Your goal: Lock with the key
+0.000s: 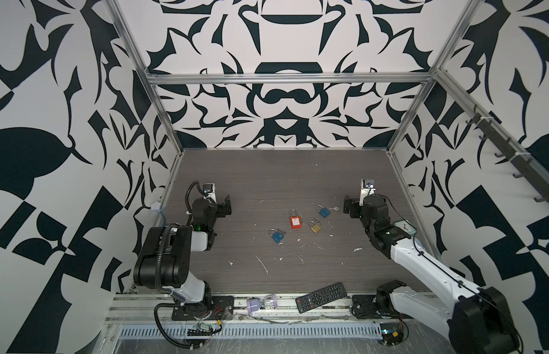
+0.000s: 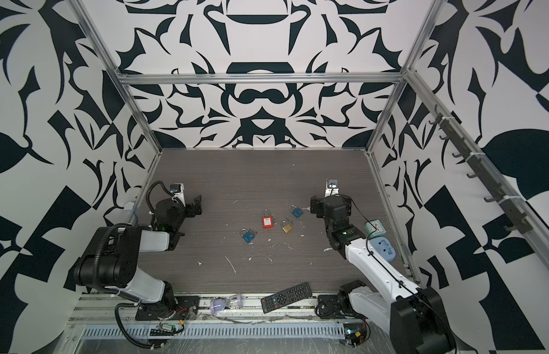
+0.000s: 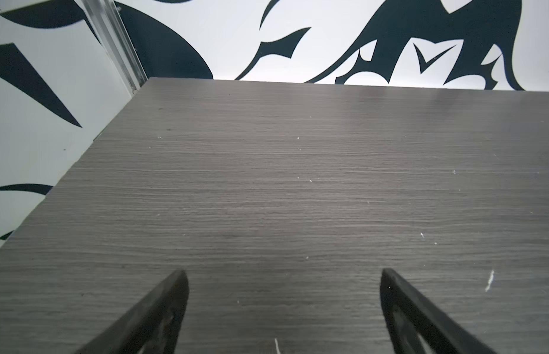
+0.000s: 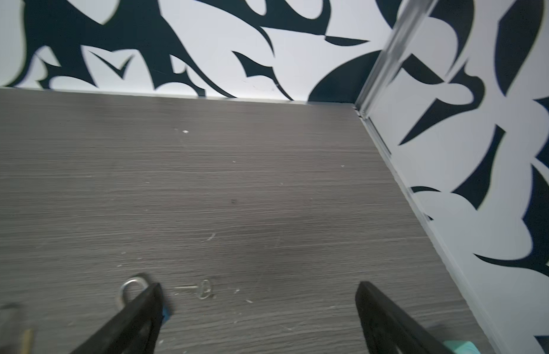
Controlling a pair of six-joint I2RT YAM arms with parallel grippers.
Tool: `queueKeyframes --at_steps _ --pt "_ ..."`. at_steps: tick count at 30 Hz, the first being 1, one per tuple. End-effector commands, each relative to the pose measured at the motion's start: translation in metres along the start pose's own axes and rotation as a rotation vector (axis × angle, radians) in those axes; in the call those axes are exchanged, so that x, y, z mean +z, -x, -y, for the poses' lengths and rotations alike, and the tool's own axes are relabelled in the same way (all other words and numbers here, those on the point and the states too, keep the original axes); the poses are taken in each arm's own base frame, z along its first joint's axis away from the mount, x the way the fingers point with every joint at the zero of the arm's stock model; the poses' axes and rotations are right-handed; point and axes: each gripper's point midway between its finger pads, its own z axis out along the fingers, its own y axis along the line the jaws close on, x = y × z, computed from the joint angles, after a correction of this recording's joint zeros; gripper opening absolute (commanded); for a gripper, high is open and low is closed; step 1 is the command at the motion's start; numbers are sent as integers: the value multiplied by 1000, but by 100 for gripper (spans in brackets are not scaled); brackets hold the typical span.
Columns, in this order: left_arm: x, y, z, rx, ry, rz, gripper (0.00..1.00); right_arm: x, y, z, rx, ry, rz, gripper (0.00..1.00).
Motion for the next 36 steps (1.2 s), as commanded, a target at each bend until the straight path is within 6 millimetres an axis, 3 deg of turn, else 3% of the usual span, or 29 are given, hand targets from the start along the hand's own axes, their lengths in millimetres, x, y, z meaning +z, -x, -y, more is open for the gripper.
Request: queueKeyframes --at_steps 1,4,5,8,9,11,13,36 --pt "-2 -7 2 6 -15 -13 99 23 -12 22 -34 -90 55 100" --pt "-1 -9 3 1 -19 -34 99 42 -38 31 -20 -73 57 100" --pt "-1 -8 2 3 -11 -20 99 45 -34 34 -15 -82 95 100" --pt "-1 -7 3 1 -18 -26 99 56 -38 24 27 11 97 100" --pt "-1 -7 3 1 -17 -25 99 64 -51 22 16 16 83 100" --pt "-1 -6 2 3 -12 -14 99 67 -50 11 -15 70 136 99" --pt "-1 -7 2 2 -13 -19 99 78 -55 12 -7 66 36 99" --pt "-1 -6 2 1 -13 -16 99 75 -55 13 0 63 49 99"
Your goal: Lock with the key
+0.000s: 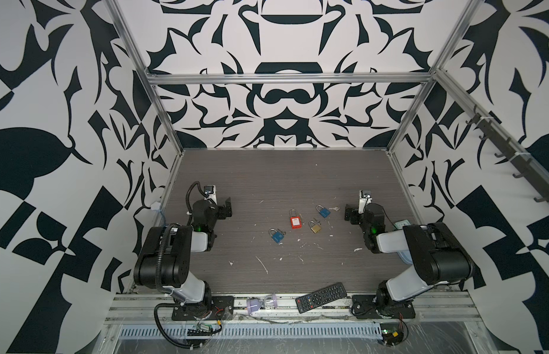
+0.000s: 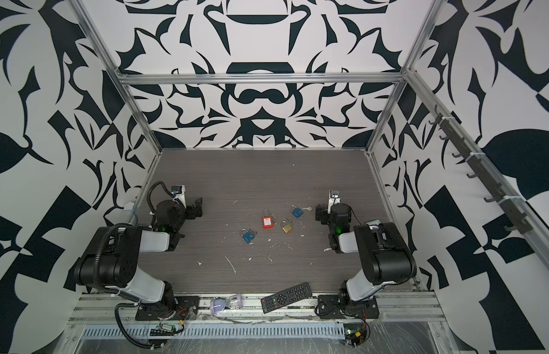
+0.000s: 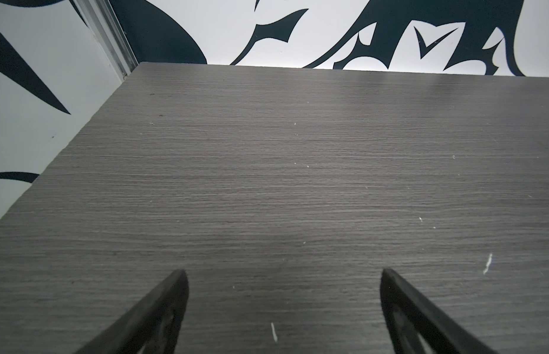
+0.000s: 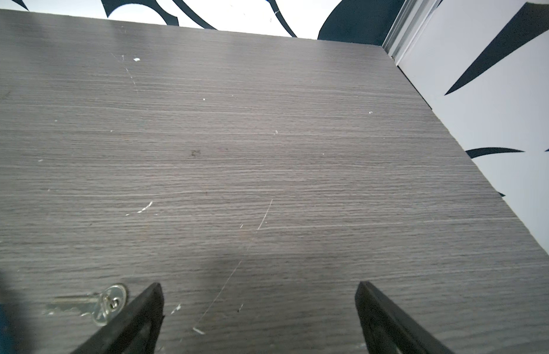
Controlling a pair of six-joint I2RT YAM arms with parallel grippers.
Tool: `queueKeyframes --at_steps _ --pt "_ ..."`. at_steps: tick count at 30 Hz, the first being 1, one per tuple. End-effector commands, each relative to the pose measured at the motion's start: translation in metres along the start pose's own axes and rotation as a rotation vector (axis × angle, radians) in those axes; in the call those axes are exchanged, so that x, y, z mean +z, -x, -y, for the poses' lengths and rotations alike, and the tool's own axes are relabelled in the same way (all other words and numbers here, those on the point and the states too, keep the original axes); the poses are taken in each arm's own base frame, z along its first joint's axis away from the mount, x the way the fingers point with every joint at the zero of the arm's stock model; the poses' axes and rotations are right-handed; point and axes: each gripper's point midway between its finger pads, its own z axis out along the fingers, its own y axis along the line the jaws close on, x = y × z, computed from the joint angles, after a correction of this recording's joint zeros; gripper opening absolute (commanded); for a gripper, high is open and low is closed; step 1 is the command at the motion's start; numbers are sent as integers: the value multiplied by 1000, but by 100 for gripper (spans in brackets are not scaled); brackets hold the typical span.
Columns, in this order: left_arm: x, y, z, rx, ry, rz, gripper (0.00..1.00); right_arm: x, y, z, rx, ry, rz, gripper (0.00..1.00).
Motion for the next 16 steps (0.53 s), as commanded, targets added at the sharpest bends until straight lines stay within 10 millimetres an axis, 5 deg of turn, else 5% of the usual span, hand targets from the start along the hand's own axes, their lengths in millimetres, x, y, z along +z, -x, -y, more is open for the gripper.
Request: queueKeyframes --at_steps 1,16 --pt "0 2 1 2 -7 12 99 1 26 0 9 4 78 99" --pt "0 2 1 1 -7 13 99 -1 27 0 29 22 83 99"
